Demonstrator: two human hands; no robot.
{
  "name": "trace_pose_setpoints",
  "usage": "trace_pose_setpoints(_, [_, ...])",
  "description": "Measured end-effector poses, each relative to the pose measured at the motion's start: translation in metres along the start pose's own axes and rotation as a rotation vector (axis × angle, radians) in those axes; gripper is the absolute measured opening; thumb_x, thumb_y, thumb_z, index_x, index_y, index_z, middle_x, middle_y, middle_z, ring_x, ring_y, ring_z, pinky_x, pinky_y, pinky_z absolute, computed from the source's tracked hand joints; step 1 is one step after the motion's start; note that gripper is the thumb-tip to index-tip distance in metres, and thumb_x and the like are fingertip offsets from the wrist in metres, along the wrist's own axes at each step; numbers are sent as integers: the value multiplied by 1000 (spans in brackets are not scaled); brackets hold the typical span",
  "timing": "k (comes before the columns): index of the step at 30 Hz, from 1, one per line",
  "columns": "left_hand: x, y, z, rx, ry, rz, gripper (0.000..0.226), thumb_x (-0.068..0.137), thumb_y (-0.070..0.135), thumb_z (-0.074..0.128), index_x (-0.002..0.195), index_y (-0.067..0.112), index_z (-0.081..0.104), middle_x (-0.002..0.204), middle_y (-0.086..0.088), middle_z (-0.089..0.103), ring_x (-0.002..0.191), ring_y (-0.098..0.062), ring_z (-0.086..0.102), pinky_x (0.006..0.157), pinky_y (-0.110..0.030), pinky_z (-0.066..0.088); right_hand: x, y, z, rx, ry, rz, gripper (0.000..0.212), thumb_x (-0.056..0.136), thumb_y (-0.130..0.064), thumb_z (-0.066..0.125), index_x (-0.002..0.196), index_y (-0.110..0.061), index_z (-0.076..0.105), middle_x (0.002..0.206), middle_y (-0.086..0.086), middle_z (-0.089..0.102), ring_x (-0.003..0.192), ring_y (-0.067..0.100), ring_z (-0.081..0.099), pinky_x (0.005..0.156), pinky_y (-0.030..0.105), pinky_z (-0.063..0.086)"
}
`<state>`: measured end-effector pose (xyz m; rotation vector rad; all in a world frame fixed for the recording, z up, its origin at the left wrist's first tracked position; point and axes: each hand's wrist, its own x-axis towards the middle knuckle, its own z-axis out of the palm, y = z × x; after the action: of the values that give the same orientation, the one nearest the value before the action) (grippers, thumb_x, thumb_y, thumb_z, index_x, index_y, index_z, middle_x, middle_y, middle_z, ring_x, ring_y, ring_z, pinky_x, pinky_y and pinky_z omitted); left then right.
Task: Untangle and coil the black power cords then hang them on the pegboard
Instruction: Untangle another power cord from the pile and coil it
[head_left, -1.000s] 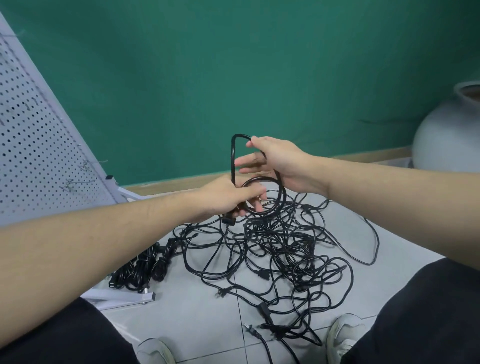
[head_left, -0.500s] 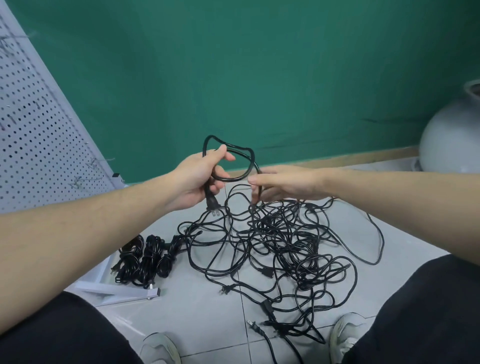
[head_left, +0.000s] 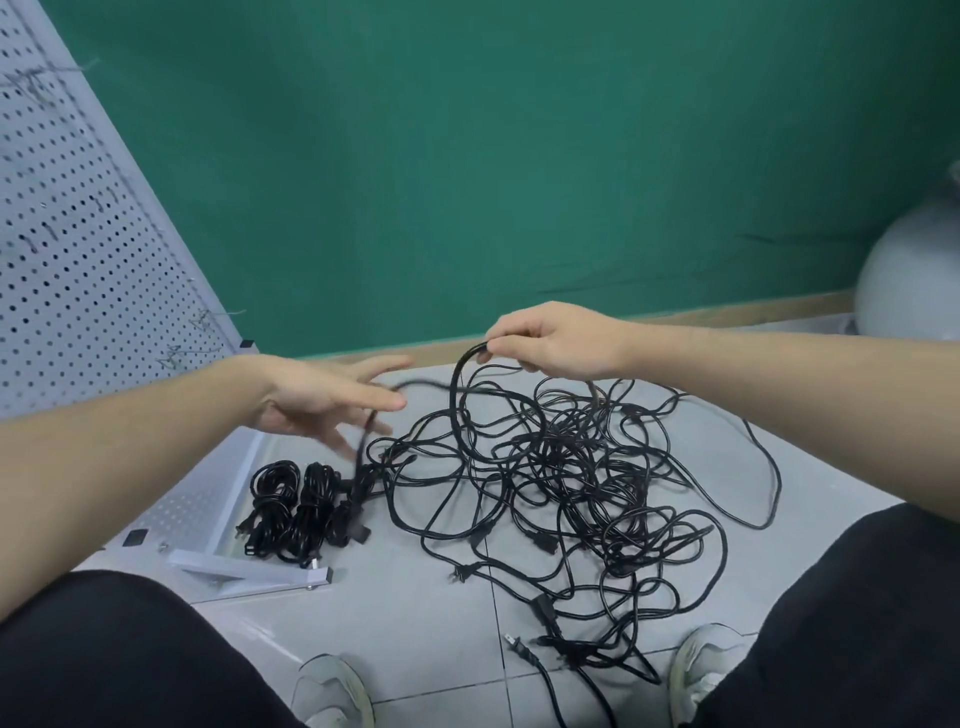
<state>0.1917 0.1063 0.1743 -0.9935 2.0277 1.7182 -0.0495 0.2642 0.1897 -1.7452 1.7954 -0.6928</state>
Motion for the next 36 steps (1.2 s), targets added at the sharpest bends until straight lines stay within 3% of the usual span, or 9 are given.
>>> trace_pose_setpoints(3, [3, 20, 17, 173, -8, 163, 90, 71, 71, 78, 149, 48, 39, 152, 22, 47, 140, 1, 42, 120, -39, 32, 6, -11, 12, -33, -57, -42, 22, 105, -30, 50, 104, -24, 72, 66, -6, 50, 47, 2, 43, 51, 12, 35])
trace_pose_setpoints(8, [8, 45, 45, 225, 77, 242, 35, 96, 48, 53, 107, 18, 65, 89, 6, 75, 97, -3, 69, 88, -16, 49, 15, -13, 25, 41, -122, 12, 24, 105, -29, 45, 86, -22, 57, 55, -9, 48, 45, 11, 39, 48, 26, 36])
trace_pose_setpoints(12, [-3, 49, 44, 157, 77, 250, 39, 95, 49, 52, 81, 14, 58, 73, -8, 70, 88, -27, 76, 83, -28, 59, 8, -3, 17, 202, -267, 58, 47, 103, -47, 47, 71, -13, 52, 59, 7, 59, 56, 22, 56, 64, 35, 49])
trace_pose_setpoints(17, [-17, 51, 34, 122, 138, 196, 46, 104, 46, 45, 72, 13, 47, 70, -18, 70, 64, -31, 72, 57, -29, 57, -6, 41, 18, -207, -495, 207, 59, 92, -67, 47, 93, -15, 74, 101, -5, 72, 100, 16, 64, 100, 31, 40])
trace_pose_setpoints(22, [-17, 25, 14, 271, 81, -68, 51, 105, 47, 45, 69, 11, 51, 80, -25, 71, 68, -34, 72, 64, -35, 62, -6, 60, 0, -31, -291, 206, 34, 104, -31, 52, 81, -12, 68, 80, -1, 69, 78, 14, 61, 88, 24, 42])
trace_pose_setpoints(26, [-12, 0, 3, 353, -30, -228, 56, 101, 55, 46, 83, 9, 70, 103, -20, 76, 93, -29, 74, 97, -41, 57, 1, 47, -5, -1, -186, 107, 34, 94, -44, 57, 73, -18, 64, 69, 2, 50, 67, 17, 41, 71, 33, 35])
trace_pose_setpoints(31, [0, 5, 22, 300, -45, -45, 67, 88, 69, 41, 124, 20, 68, 125, 6, 72, 122, -17, 65, 109, -34, 46, 11, 8, 4, -86, -106, -37, 32, 101, -29, 60, 81, -5, 61, 50, -17, 41, 49, 4, 35, 53, 16, 30])
trace_pose_setpoints(34, [5, 28, 35, 167, 28, 156, 57, 92, 60, 42, 119, 15, 65, 97, -3, 74, 96, -18, 70, 96, -29, 49, 14, -6, 15, -70, -127, -73, 31, 101, -35, 59, 82, -10, 63, 57, -12, 42, 45, 5, 34, 48, 15, 30])
trace_pose_setpoints(36, [6, 39, 42, 131, 63, 241, 39, 102, 46, 46, 102, 12, 66, 70, -1, 48, 66, -17, 49, 77, -27, 46, 14, -9, 16, 33, -140, -53, 29, 101, -33, 58, 80, -15, 61, 66, 0, 43, 47, 6, 37, 50, 19, 34])
